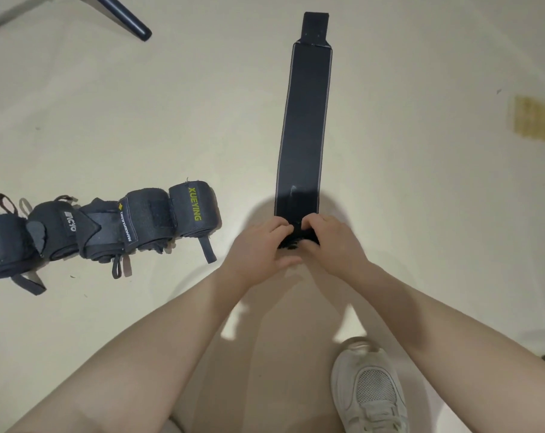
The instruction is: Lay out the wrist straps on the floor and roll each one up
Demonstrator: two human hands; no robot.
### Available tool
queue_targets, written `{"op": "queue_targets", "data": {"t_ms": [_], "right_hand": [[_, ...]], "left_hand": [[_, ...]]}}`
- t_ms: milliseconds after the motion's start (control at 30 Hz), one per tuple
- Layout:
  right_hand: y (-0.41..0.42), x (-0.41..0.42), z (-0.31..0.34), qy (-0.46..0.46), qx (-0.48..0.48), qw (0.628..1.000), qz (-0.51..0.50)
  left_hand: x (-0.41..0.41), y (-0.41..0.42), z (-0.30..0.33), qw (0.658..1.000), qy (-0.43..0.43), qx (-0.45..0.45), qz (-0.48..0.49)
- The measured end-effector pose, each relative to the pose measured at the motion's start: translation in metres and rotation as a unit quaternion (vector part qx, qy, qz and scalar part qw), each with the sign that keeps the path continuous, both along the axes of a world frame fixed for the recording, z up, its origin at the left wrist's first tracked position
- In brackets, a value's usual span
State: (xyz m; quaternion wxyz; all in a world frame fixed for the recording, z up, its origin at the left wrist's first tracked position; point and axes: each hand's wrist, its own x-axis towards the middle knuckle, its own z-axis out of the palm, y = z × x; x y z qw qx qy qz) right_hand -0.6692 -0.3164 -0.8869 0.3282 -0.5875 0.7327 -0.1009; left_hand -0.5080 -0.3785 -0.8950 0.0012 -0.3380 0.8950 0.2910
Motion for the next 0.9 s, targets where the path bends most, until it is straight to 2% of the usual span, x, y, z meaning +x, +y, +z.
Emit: {"op": "queue_targets", "data": {"t_ms": [67,133,200,267,333,400,433,533,600,700,733,800,900], "right_hand": [[-0.011,-0.007,0.000,-0.086,0.052,0.993,-0.068],[-0.024,-0.008,-0.002,-0.126,0.084,0.980,-0.125],[-0.029,-0.002,-0.007,-0.094,0.066,0.980,-0.161],[-0.027,0.008,-0.007,-0.017,-0.006,0.985,-0.169],[-0.022,0.014,-0.010,0.064,-0.116,0.986,-0.098],[-0.016,0.011,-0.012,0.134,-0.199,0.971,0.000],[-0.013,0.005,-0.015,0.166,-0.212,0.962,0.051],[-0.006,-0.007,-0.025,0.234,-0.167,0.941,0.180],[-0.007,-0.005,-0.027,0.248,-0.147,0.941,0.178],[-0.022,0.003,-0.014,0.200,-0.121,0.964,0.123],[-0.029,0.002,-0.007,0.169,-0.096,0.975,0.105],[-0.040,-0.006,0.002,0.083,-0.037,0.995,0.033],[-0.048,-0.007,0.020,-0.052,0.004,0.998,-0.018]], "left_hand": [[-0.005,-0.006,0.000,0.999,-0.003,0.012,0.053],[-0.016,-0.013,0.002,0.991,-0.031,0.037,0.122],[-0.025,-0.021,0.003,0.983,-0.071,0.056,0.158],[-0.032,-0.028,0.006,0.975,-0.096,0.080,0.185],[-0.033,-0.033,0.003,0.964,-0.104,0.098,0.223],[-0.035,-0.037,0.000,0.949,-0.087,0.128,0.276],[-0.035,-0.040,-0.001,0.942,-0.083,0.150,0.290],[-0.039,-0.050,0.000,0.909,-0.060,0.241,0.336],[-0.042,-0.055,0.001,0.888,-0.051,0.272,0.367],[-0.046,-0.046,0.004,0.860,-0.001,0.271,0.433],[-0.046,-0.041,0.007,0.837,0.030,0.275,0.473],[-0.044,-0.029,0.011,0.763,0.106,0.338,0.541],[-0.041,-0.013,0.032,0.602,0.219,0.543,0.542]]}}
